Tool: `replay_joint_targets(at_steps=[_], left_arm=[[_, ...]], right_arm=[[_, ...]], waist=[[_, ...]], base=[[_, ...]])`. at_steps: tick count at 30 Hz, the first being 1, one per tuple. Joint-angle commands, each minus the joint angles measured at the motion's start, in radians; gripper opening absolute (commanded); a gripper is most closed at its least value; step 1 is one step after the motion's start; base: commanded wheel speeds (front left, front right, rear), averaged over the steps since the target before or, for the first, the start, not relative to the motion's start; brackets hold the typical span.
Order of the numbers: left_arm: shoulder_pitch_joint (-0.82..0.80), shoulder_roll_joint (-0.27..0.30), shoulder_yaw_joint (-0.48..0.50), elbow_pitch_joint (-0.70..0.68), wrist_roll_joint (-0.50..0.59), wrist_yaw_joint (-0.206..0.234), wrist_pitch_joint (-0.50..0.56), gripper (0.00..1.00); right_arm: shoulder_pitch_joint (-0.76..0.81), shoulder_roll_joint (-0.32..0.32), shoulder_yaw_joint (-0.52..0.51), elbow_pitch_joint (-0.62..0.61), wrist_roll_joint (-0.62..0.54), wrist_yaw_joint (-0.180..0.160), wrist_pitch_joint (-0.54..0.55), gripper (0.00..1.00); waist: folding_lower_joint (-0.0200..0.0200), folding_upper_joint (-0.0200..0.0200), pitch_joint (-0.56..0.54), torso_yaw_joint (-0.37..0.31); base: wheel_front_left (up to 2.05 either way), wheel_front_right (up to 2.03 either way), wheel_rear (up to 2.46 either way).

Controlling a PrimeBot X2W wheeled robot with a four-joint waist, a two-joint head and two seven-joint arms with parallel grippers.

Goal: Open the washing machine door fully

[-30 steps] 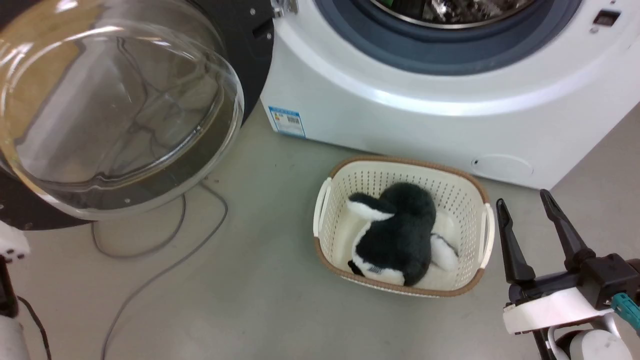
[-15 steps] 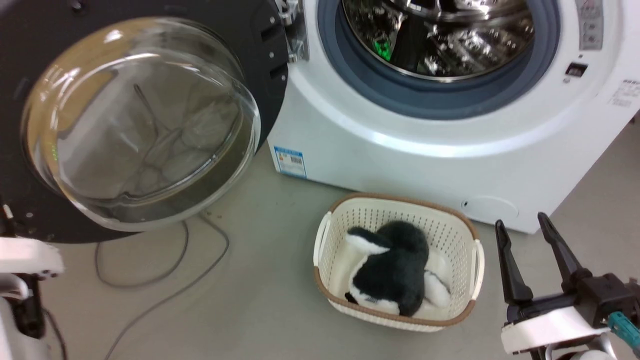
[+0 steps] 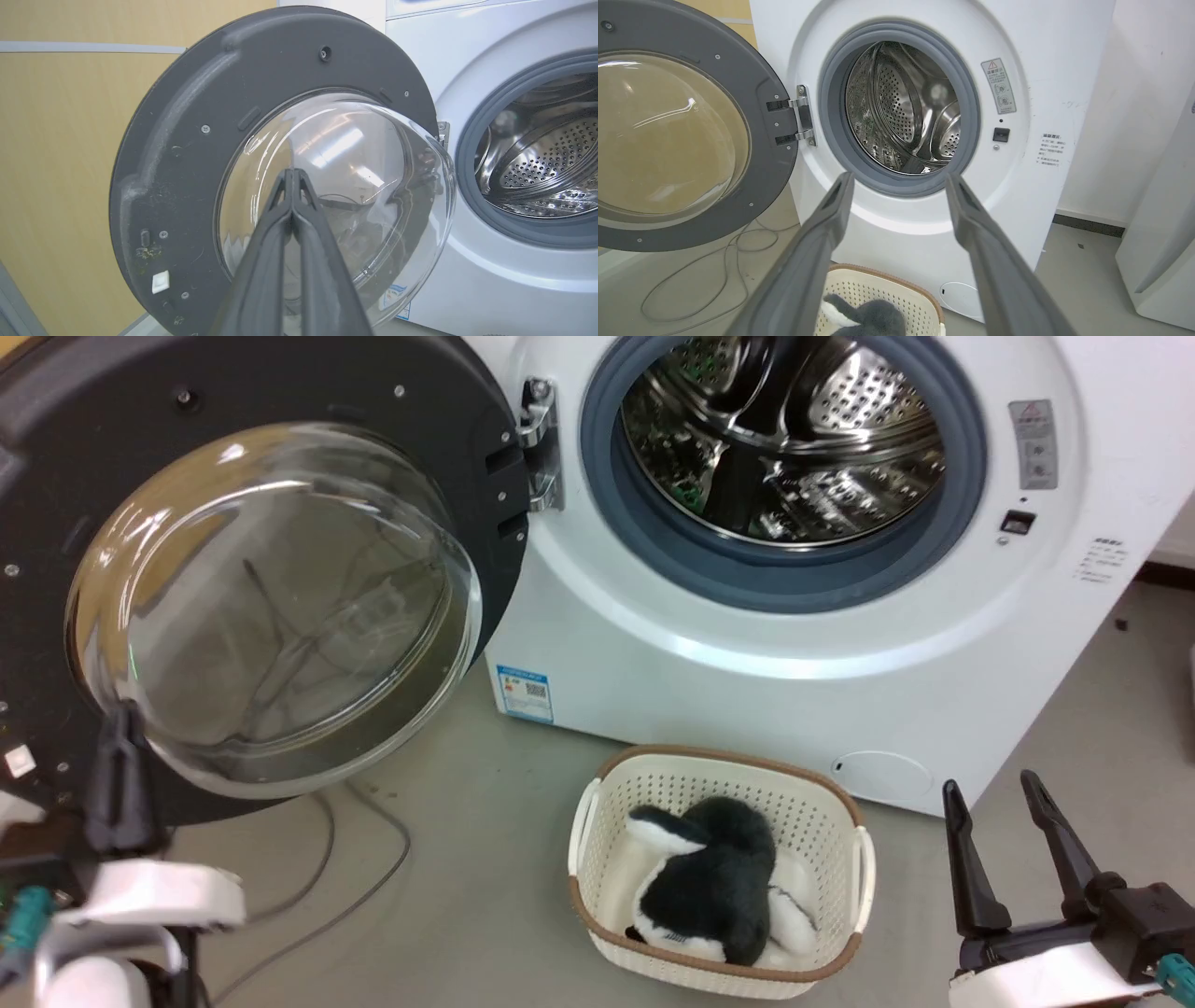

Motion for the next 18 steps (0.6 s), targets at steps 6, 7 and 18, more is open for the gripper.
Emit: replay_joint_targets(at_steps=[6,7,18], left_arm=[[0.069,-0.039,-0.048,-0.058,-0.007,-0.005,-0.003,1.00],[0.078,-0.043,-0.056,-0.066,-0.009,-0.005,-0.003,1.00],[0.163,-0.073,-0.141,-0.117,-0.030,-0.012,-0.003,1.00]], right_arm=[[0.027,0.004,-0.005,-0.008,0.013,0.001,-0.004,1.00],[0.027,0.004,-0.004,-0.009,0.015,0.001,-0.004,1.00],[0.041,0.004,-0.007,-0.022,0.018,0.001,-0.004,1.00]], waist=[[0.0001,-0.0001,-0.028,-0.036],[0.0001,-0.0001,-0.031,-0.043],[0.0001,-0.0001,-0.050,-0.134]], base=[[0.00,0.00,0.00],[0.00,0.00,0.00],[0.00,0.00,0.00]])
